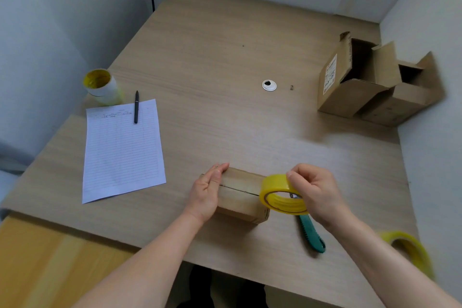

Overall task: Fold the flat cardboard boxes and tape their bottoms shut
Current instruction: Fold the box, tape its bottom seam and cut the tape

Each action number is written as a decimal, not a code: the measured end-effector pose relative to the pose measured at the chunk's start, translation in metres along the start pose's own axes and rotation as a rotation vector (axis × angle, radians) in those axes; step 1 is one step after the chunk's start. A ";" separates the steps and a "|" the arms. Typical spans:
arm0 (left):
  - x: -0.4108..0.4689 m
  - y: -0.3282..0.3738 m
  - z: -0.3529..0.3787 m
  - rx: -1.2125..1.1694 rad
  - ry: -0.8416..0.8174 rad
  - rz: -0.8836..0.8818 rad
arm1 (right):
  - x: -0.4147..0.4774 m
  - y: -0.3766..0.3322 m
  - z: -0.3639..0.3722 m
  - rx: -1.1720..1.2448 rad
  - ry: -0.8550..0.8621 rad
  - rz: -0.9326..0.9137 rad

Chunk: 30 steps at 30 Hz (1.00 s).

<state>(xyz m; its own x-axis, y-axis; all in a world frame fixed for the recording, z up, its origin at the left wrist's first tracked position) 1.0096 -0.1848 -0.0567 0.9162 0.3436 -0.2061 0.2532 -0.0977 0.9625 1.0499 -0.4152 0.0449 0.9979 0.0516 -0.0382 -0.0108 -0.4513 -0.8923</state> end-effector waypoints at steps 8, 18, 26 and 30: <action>-0.002 0.004 0.002 0.010 -0.015 0.012 | -0.013 0.015 -0.012 -0.431 0.077 -0.078; -0.002 0.005 0.001 0.047 -0.020 -0.005 | -0.015 0.042 -0.002 -0.610 0.030 -0.052; 0.026 0.027 0.005 0.349 -0.140 0.040 | -0.018 0.022 0.036 -0.570 -0.405 -0.180; 0.061 0.065 0.016 0.923 -0.051 0.115 | -0.031 0.006 0.059 -0.577 -0.511 -0.080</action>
<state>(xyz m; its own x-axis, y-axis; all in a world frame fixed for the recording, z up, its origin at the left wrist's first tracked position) 1.0867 -0.1855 -0.0100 0.9580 0.2461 -0.1471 0.2865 -0.8401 0.4606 1.0150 -0.3664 0.0143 0.8394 0.4454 -0.3113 0.2351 -0.8141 -0.5310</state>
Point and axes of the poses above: each hand's wrist, its own x-axis towards the middle knuckle, its own z-axis out of the palm, y = z × x, the point moved 7 cm from there along x, towards the middle knuckle, and after that the axes turned 9 degrees about y, right-handed, at the moved point
